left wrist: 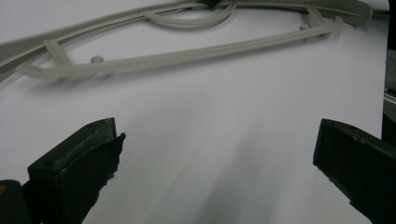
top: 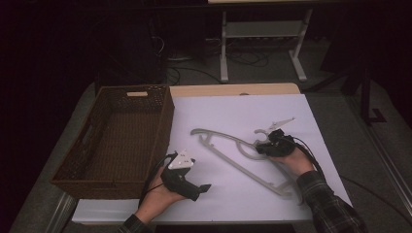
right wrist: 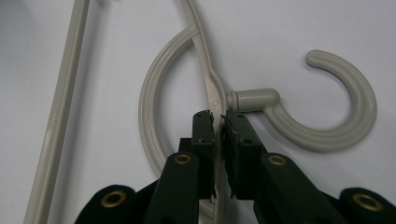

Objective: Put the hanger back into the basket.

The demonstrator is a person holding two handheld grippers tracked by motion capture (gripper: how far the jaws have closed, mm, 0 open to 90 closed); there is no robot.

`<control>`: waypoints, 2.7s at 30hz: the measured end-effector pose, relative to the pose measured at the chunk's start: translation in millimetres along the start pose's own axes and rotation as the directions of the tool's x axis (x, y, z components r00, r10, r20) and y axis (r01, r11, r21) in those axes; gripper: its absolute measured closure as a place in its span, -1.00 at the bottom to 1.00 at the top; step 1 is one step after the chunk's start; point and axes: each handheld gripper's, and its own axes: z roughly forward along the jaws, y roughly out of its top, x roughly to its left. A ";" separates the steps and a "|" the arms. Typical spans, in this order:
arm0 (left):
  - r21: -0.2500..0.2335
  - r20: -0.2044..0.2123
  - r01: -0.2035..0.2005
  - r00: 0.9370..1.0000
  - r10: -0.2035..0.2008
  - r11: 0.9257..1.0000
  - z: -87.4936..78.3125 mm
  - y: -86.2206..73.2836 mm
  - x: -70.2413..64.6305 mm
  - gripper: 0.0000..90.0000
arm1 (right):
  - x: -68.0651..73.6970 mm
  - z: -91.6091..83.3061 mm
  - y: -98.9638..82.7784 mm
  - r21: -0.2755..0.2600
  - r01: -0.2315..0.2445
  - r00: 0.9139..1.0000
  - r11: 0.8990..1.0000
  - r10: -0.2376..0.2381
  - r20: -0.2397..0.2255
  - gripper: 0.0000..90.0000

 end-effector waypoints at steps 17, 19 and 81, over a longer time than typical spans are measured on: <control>0.000 0.002 0.001 1.000 -0.001 1.000 -1.0 -0.4 -0.4 -1.00 | 26.9 14.6 19.0 -0.019 0.071 0.995 0.997 -0.072 -0.067 0.67; 0.000 0.001 0.003 1.000 -0.003 1.000 -1.1 -0.6 -0.6 -1.00 | 26.6 4.6 18.2 -0.041 0.060 0.996 0.997 -0.063 -0.070 0.67; 0.009 -0.013 0.007 1.000 -0.007 1.000 -0.4 -1.4 -0.3 -1.00 | 28.7 -78.6 -80.2 0.085 -0.034 0.997 0.996 0.028 0.070 1.00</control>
